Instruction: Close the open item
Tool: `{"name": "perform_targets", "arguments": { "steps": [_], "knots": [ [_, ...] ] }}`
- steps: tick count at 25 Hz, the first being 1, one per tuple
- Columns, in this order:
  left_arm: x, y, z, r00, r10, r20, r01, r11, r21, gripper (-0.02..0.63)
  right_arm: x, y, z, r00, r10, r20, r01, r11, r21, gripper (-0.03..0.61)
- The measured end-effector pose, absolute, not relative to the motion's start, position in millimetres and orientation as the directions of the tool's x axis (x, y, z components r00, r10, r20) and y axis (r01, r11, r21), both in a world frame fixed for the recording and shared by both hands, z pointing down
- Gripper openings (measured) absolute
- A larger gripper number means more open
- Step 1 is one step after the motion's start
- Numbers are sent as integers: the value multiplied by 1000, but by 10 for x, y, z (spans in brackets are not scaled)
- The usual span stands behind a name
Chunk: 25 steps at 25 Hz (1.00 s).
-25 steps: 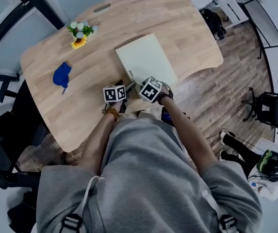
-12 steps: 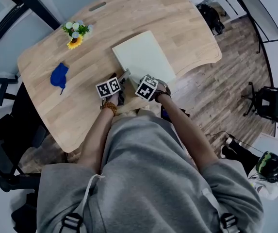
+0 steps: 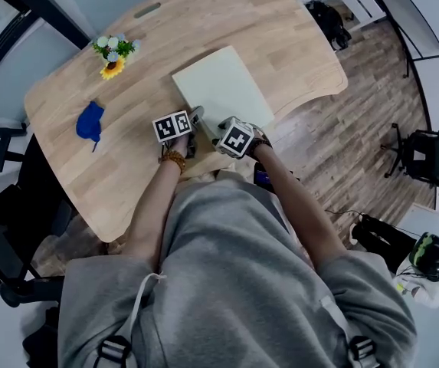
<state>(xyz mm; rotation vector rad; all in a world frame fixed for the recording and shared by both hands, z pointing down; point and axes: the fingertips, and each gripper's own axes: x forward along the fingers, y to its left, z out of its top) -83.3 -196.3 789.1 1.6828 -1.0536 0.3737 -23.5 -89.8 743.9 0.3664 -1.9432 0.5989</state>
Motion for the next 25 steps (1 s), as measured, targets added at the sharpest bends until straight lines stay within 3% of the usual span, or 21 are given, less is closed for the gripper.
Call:
{"name": "perform_targets", "arguments": {
  "steps": [4, 5, 6, 8, 17, 25],
  "knots": [
    [-826, -1951, 7897, 565, -435, 701, -787, -28, 617, 364, -156, -782, 7400, -417, 90, 904, -466, 833, -297, 278],
    [-827, -1953, 7895, 564, -432, 704, -789, -32, 613, 364, -134, -772, 7390, -418, 112, 901, -456, 832, -315, 275],
    [-831, -1955, 7895, 564, -429, 705, -790, -33, 612, 364, -118, -758, 7382, -425, 136, 895, -443, 831, -337, 217],
    [-842, -1958, 7903, 566, -425, 706, -789, -29, 614, 364, -71, -753, 7363, -441, 154, 884, -435, 825, -360, 198],
    [-850, -1947, 7925, 570, -419, 707, -782, -12, 623, 365, 371, -1318, 7096, -518, -112, 848, -625, 726, -286, 187],
    [-854, -1946, 7931, 568, -414, 711, -782, -4, 623, 364, 607, -1437, 7037, -512, -218, 831, -699, 667, -256, 179]
  ]
}}
